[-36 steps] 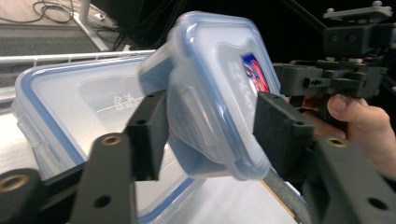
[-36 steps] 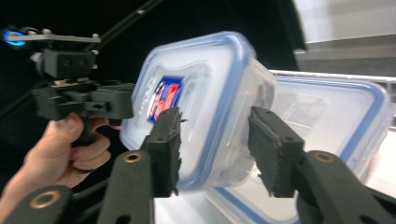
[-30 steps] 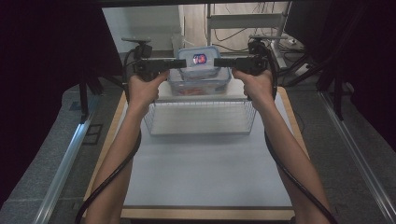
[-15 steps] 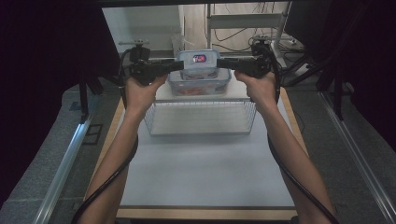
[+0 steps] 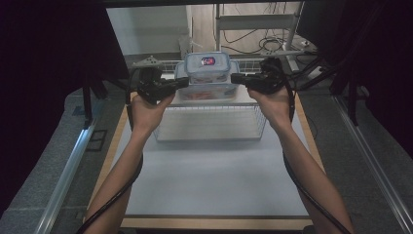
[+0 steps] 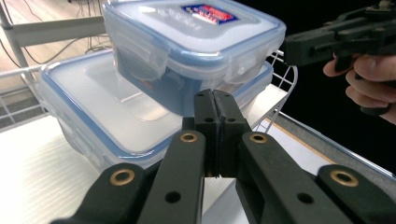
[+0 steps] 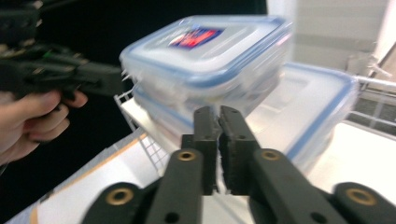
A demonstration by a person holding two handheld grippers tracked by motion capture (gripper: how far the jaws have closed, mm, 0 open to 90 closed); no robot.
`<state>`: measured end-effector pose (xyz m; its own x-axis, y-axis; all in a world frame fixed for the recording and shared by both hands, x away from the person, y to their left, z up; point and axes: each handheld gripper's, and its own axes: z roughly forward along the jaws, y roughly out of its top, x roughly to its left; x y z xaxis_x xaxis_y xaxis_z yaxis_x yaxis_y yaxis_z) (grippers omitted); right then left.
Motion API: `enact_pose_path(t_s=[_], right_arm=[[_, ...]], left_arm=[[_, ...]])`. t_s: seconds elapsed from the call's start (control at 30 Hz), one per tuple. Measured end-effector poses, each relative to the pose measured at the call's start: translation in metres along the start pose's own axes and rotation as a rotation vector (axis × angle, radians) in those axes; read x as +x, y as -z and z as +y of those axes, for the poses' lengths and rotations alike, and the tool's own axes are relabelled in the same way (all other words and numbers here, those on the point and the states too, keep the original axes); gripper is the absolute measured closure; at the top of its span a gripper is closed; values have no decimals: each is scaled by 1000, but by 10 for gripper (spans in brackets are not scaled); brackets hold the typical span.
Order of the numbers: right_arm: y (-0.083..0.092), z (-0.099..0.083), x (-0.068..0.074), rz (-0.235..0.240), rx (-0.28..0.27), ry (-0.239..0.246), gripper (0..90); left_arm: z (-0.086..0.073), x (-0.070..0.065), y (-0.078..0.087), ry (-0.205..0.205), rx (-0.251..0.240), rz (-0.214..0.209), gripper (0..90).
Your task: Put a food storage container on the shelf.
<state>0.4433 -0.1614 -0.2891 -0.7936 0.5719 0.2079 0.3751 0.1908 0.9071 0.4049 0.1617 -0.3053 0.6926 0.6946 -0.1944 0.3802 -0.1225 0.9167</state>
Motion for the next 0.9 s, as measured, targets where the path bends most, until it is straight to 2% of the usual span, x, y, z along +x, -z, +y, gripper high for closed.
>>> enact_pose_path(t_s=[0.2,0.43,0.6,0.77,0.9], right_arm=[[-12,-1,4,12,17,15,897],[-18,0,-1,-13,18,-11,896],[-17,-4,-1,0,14,-9,861],[-10,-14,8,8,0,12,736],[-3,-25,17,12,1,53,624]], left_arm=[[2,0,-6,0,7,3,896],[3,4,-12,19,11,7,888],[-2,-2,-11,-4,15,-7,845],[-12,-12,-4,-66,25,29,672],[-24,-22,2,-105,43,44,533]])
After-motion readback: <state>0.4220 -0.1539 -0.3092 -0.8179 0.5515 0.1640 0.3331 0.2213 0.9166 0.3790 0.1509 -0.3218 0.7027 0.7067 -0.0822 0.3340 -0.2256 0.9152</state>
